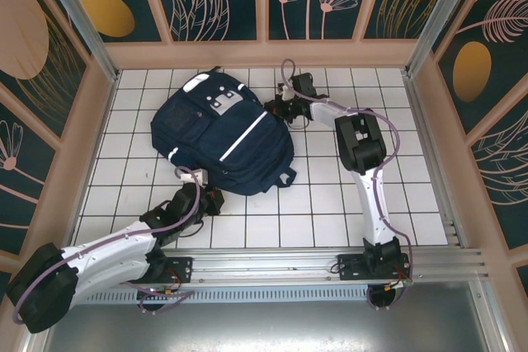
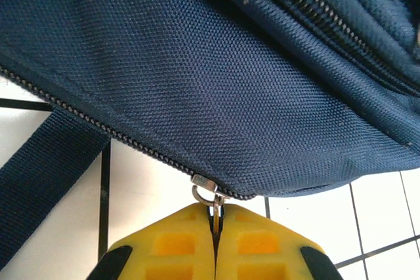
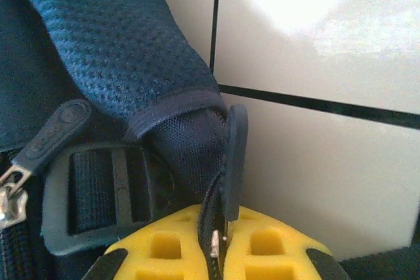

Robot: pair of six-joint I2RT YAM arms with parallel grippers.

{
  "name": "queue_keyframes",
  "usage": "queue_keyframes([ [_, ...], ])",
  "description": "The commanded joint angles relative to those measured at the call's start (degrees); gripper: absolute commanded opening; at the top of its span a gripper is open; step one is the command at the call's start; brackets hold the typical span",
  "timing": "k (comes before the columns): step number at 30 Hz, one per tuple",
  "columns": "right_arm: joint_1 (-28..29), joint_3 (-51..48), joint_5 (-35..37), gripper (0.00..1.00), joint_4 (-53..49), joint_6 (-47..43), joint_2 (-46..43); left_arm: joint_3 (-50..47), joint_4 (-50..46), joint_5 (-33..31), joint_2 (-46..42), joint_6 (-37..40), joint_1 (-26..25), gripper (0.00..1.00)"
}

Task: Pack books, pencil case, and school supplies into a backpack

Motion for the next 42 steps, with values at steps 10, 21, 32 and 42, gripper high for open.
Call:
queue_keyframes([
  [10, -8.89, -45.25, 22.13, 0.00, 31.44, 27.17, -30.87, 7.94, 2.40, 7.71, 6.18, 7.36, 7.15, 0.00],
  [21, -0.97, -61.10, 47.33, 0.00, 26.98, 38.97, -45.52, 5.76, 12.85, 19.35, 10.26, 3.87, 3.19, 0.00],
  [32, 0.74, -59.04, 51.07, 0.00, 24.66, 42.74, -43.26, 4.65, 8.80, 20.98, 4.53, 3.92, -0.68, 0.00],
  [42, 3.09, -40.78, 63.74, 0.77, -5.25, 1.86, -47.53, 2.93, -1.00, 11.43, -0.90, 3.16, -0.60, 0.00],
])
